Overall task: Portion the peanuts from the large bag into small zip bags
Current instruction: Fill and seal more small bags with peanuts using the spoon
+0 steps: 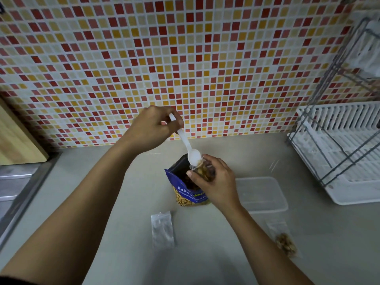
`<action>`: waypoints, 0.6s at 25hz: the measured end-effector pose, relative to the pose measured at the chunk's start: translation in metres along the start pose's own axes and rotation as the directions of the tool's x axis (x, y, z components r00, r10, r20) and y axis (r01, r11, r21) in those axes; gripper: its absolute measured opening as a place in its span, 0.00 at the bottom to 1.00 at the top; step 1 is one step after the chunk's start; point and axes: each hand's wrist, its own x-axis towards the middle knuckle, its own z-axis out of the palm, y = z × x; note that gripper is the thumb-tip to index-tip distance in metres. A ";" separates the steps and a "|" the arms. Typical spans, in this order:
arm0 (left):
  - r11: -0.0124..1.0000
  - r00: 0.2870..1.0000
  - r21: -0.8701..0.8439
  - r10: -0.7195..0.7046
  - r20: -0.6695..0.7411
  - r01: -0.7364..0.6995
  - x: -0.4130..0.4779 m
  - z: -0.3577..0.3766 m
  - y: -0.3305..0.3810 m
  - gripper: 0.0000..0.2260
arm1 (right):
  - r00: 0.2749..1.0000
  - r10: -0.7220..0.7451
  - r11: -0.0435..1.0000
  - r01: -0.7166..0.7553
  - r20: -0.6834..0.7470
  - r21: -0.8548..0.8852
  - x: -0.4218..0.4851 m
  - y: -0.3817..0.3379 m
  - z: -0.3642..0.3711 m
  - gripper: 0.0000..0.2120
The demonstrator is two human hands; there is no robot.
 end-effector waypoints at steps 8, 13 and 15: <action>0.904 0.928 -0.285 -0.359 -0.102 0.318 -0.003 0.017 -0.039 0.06 | 0.996 0.063 0.990 -0.055 -0.059 0.133 0.000 -0.002 -0.010 0.29; 0.958 0.933 0.038 -0.287 0.216 0.285 -0.024 0.078 -0.060 0.06 | 0.988 0.132 0.947 -0.102 -0.080 0.304 0.002 -0.009 -0.031 0.21; 0.946 0.945 0.110 -0.316 0.089 0.306 -0.029 0.084 -0.066 0.16 | 0.987 0.131 0.943 -0.094 -0.097 0.319 0.004 -0.011 -0.038 0.23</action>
